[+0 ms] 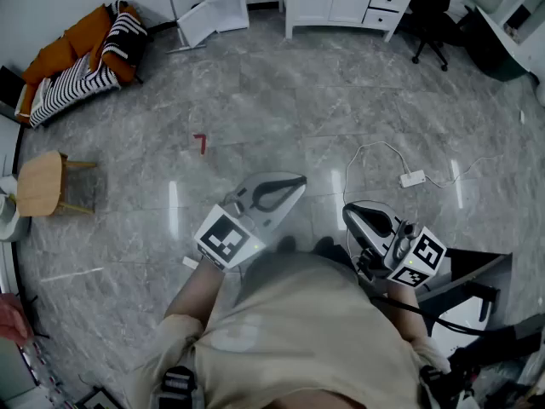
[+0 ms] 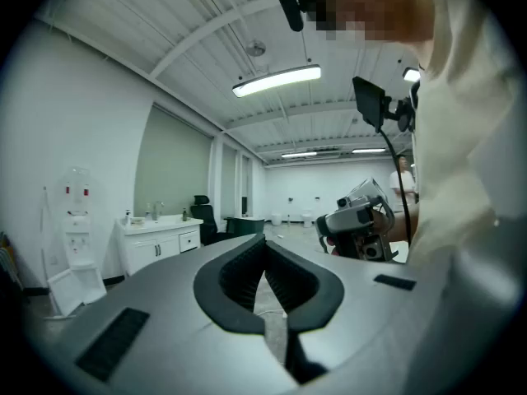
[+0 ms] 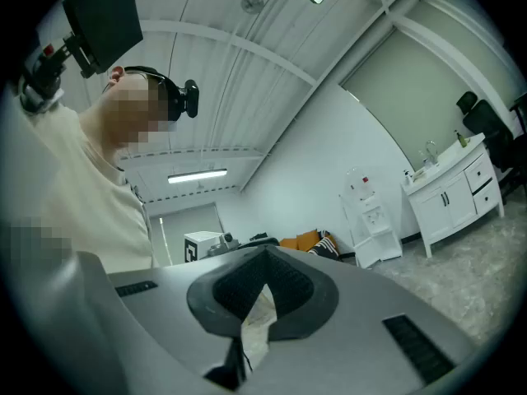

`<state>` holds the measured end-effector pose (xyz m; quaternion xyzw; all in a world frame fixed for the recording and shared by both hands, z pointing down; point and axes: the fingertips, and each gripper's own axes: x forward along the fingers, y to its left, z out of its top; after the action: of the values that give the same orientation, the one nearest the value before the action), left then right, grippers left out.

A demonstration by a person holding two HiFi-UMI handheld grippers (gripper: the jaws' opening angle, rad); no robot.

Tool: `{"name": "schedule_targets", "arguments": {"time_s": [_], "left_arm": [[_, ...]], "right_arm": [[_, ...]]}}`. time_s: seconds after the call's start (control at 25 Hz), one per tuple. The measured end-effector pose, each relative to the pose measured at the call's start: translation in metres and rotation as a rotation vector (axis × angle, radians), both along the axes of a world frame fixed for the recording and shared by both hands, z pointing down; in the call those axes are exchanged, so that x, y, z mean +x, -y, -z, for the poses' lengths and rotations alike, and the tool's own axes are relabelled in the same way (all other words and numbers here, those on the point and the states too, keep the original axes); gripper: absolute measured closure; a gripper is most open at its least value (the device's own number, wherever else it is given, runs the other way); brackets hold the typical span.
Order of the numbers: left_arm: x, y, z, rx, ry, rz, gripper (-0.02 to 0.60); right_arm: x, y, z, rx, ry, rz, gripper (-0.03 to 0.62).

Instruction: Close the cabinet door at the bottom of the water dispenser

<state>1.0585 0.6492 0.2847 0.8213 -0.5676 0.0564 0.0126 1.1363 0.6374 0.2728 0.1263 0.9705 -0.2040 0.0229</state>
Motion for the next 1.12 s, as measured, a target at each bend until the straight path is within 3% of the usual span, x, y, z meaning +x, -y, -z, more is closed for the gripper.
{"name": "schedule_targets", "arguments": {"time_s": [0.2, 0.48, 0.64, 0.76, 1.0, 1.12], "left_arm": [[-0.024, 0.009, 0.002, -0.011, -0.059, 0.083, 0.589], [-0.028, 0.087, 0.010, -0.031, -0.021, 0.099, 0.589], [-0.016, 0.149, 0.008, -0.048, 0.004, 0.108, 0.589], [-0.009, 0.185, 0.005, -0.069, 0.007, 0.129, 0.589], [-0.014, 0.221, 0.003, -0.108, 0.002, 0.080, 0.589], [-0.031, 0.228, 0.001, -0.100, 0.001, 0.118, 0.589]], "right_arm": [[-0.026, 0.015, -0.002, -0.012, 0.005, 0.060, 0.579], [-0.036, 0.086, 0.001, 0.015, 0.010, 0.085, 0.579], [-0.023, 0.135, -0.007, 0.092, -0.002, 0.098, 0.579], [-0.014, 0.166, -0.010, 0.085, -0.011, 0.132, 0.579], [-0.036, 0.201, 0.002, 0.071, 0.052, 0.176, 0.579], [-0.052, 0.210, -0.001, 0.064, 0.057, 0.212, 0.579]]}}
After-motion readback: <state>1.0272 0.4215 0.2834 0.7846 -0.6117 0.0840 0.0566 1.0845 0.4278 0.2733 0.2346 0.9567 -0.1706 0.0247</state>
